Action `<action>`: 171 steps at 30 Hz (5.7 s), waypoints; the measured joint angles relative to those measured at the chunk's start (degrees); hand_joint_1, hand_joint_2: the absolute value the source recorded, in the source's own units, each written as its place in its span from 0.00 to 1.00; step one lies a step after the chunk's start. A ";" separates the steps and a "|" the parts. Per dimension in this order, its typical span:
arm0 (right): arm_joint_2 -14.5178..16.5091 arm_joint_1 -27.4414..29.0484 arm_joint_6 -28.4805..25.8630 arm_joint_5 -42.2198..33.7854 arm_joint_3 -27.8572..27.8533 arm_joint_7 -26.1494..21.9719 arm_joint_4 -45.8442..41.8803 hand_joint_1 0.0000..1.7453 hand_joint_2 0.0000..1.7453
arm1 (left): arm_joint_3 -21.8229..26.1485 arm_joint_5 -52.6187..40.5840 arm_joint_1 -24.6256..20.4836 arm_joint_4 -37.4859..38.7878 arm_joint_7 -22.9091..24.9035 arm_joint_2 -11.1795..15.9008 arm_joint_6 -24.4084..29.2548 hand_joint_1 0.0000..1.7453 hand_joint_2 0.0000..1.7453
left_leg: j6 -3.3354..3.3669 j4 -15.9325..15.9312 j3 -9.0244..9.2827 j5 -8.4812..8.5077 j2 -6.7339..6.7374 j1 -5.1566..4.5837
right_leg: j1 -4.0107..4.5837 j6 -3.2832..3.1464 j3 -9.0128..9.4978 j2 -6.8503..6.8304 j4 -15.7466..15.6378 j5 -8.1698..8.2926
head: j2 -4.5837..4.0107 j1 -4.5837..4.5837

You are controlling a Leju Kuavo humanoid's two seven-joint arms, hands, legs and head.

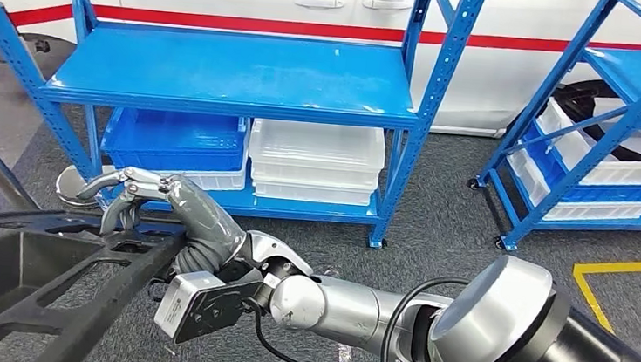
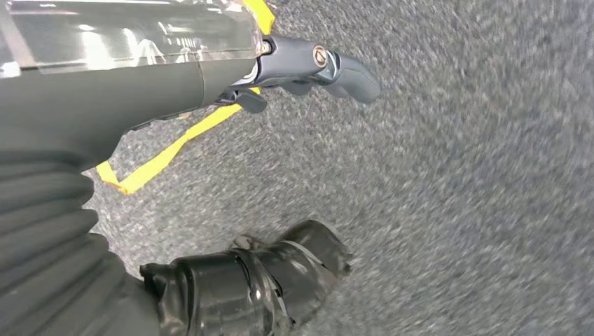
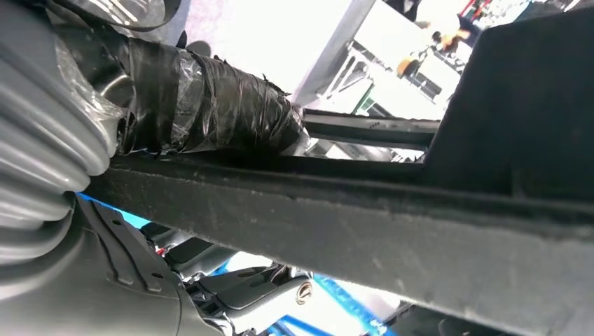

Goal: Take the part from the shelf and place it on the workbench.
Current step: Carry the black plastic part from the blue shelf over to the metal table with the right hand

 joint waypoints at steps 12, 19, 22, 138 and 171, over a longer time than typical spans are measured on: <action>0.09 0.46 0.08 -0.24 -0.02 0.10 -0.08 1.00 1.00 | -0.02 -0.11 0.38 0.00 -0.77 0.32 -0.51 0.00 1.00 | -2.21 3.36 -2.75 -0.86 -6.77 0.23 | -0.38 -1.12 2.16 3.78 -6.19 4.39 | -0.08 -0.45; 0.33 0.60 -0.04 -1.25 -0.05 -0.15 -0.10 1.00 1.00 | -0.23 -1.45 -0.29 0.02 -0.97 0.42 -0.28 0.00 1.00 | -3.45 17.24 -10.04 -5.89 0.16 0.47 | -0.21 -2.06 2.71 -1.52 -6.78 4.31 | -0.08 -0.51; 0.33 0.63 -0.20 -2.43 -0.28 -0.90 -0.08 1.00 1.00 | -0.48 -1.92 -0.54 0.02 -0.43 0.32 0.99 0.00 1.00 | -2.44 6.44 -4.33 -0.97 2.80 -0.03 | 0.06 -1.76 3.26 -3.53 -6.88 3.92 | -0.08 -0.58; 6.67 -7.92 9.44 -28.68 2.07 -12.69 13.97 1.00 1.00 | -0.86 3.86 -15.74 0.24 13.32 -2.96 12.96 0.00 1.00 | -2.06 13.54 -9.16 -5.28 -0.96 0.14 | -0.22 -1.85 1.33 1.14 -8.34 6.27 | -2.56 -16.54; 8.29 -10.13 8.08 -29.41 3.55 -14.75 17.49 1.00 1.00 | -0.85 5.13 -15.53 0.24 12.47 -2.76 12.89 0.00 1.00 | -2.48 16.44 -11.45 -5.15 -0.02 0.66 | 0.26 -2.17 1.59 0.01 -8.80 6.16 | -2.55 -16.37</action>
